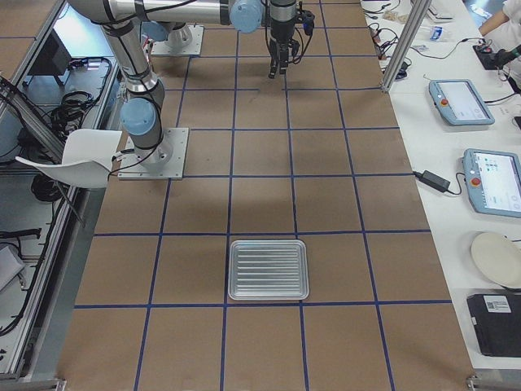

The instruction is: Place bearing gear from tray to pile

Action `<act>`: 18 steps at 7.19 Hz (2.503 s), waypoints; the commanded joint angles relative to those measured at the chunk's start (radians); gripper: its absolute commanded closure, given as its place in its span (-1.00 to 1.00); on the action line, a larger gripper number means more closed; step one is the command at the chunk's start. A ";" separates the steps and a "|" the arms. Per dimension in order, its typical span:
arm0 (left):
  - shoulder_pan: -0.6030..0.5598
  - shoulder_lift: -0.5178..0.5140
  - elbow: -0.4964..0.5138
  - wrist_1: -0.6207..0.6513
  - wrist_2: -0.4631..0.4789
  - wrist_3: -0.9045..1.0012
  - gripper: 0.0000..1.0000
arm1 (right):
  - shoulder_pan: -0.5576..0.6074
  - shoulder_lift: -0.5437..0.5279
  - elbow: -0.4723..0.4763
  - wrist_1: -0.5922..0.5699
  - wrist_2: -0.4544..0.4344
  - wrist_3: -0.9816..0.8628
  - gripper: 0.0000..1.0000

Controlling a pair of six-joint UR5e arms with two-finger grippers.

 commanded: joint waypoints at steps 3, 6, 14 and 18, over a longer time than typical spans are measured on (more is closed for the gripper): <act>0.321 0.030 0.253 -0.400 0.076 0.226 1.00 | 0.000 0.001 0.015 -0.002 -0.001 -0.006 -1.00; 0.633 0.030 0.260 -0.424 0.189 0.675 1.00 | -0.003 0.000 0.025 -0.036 -0.004 -0.006 -1.00; 0.859 -0.067 0.146 -0.275 0.184 0.903 1.00 | -0.003 0.000 0.025 -0.034 -0.006 -0.005 -1.00; 0.902 -0.059 0.096 -0.225 0.188 0.977 1.00 | -0.003 0.001 0.038 -0.036 -0.009 -0.015 -1.00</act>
